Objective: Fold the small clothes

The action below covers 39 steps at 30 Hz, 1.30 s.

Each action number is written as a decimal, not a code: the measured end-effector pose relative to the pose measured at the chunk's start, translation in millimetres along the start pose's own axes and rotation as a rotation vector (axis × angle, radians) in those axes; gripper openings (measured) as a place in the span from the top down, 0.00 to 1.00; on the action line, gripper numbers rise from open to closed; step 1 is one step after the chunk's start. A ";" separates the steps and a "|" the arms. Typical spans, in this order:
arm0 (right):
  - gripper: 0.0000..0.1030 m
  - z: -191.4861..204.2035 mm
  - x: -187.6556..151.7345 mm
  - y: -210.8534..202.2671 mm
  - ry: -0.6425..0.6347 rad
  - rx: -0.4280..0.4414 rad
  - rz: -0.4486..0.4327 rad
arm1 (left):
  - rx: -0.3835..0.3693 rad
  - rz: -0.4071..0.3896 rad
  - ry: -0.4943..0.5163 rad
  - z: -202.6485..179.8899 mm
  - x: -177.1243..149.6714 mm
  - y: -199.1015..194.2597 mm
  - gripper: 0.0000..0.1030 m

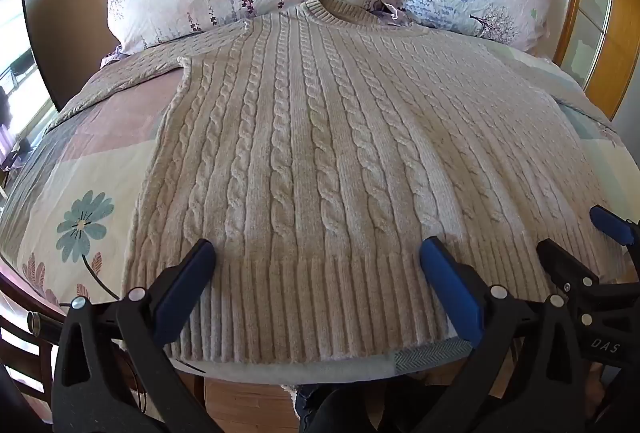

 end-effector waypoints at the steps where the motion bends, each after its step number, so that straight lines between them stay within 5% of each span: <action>1: 0.01 0.1 0.0 0.0 -0.001 -0.001 -0.001 | -0.001 -0.001 -0.001 0.0 0.0 0.0 0.02; 39: 0.01 0.0 -0.3 -0.2 -0.001 0.000 -0.005 | 0.004 -0.011 0.003 0.1 0.2 -0.3 0.02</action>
Point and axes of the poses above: each gripper's, at about its wrist camera, not at the fingertips, and y roughly the way its jaws point, z to its left, x to its top, the point moved 4 cm from there along y, roughly the way its jaws point, and after that the axes turned 3 degrees about y, right-handed, at the moved point
